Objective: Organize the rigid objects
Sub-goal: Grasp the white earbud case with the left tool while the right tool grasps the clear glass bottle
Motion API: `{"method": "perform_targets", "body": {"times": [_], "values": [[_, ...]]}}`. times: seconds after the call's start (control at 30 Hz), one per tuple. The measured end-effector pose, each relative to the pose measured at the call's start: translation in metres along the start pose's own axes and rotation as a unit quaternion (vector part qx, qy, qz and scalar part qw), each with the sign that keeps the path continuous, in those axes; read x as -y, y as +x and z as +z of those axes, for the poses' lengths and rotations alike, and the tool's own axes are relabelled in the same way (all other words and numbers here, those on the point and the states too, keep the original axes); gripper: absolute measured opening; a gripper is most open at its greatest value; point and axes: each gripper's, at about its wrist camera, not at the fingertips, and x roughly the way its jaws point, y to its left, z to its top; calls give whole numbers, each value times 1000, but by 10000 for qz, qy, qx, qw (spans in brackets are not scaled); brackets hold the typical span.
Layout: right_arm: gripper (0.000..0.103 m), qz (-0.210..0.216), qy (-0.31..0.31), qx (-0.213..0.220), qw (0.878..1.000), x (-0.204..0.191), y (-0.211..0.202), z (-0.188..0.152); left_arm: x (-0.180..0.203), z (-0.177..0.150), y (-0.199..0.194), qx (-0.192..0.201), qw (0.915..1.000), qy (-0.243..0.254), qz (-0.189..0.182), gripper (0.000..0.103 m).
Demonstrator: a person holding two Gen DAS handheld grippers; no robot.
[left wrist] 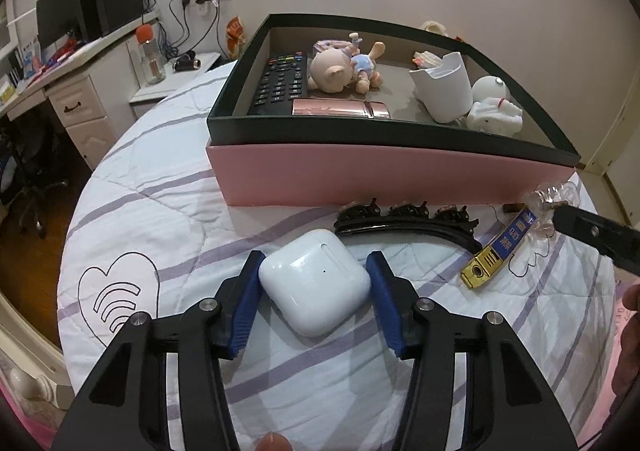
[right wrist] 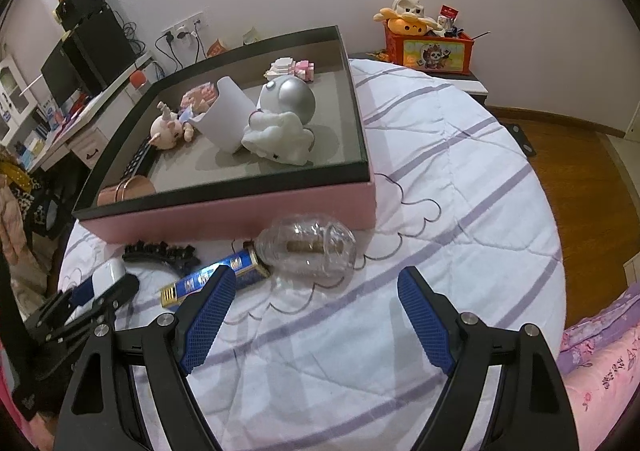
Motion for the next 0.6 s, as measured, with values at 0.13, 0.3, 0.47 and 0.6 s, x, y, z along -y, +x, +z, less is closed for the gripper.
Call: {"method": "perform_targets", "body": {"times": [0.13, 0.3, 0.47, 0.6], "values": [[84, -59, 60, 18, 10000, 0, 10, 5, -1, 0, -1, -10, 10000, -7, -17, 53], [82, -50, 107, -30, 9999, 1, 24, 7, -3, -1, -5, -39, 10000, -2, -27, 53], [61, 95, -2, 69, 9999, -5, 27, 10, -4, 0, -6, -61, 10000, -16, -48, 53], [60, 209, 51, 82, 9997, -2, 22, 7, -5, 0, -9, -45, 10000, -54, -60, 53]]}}
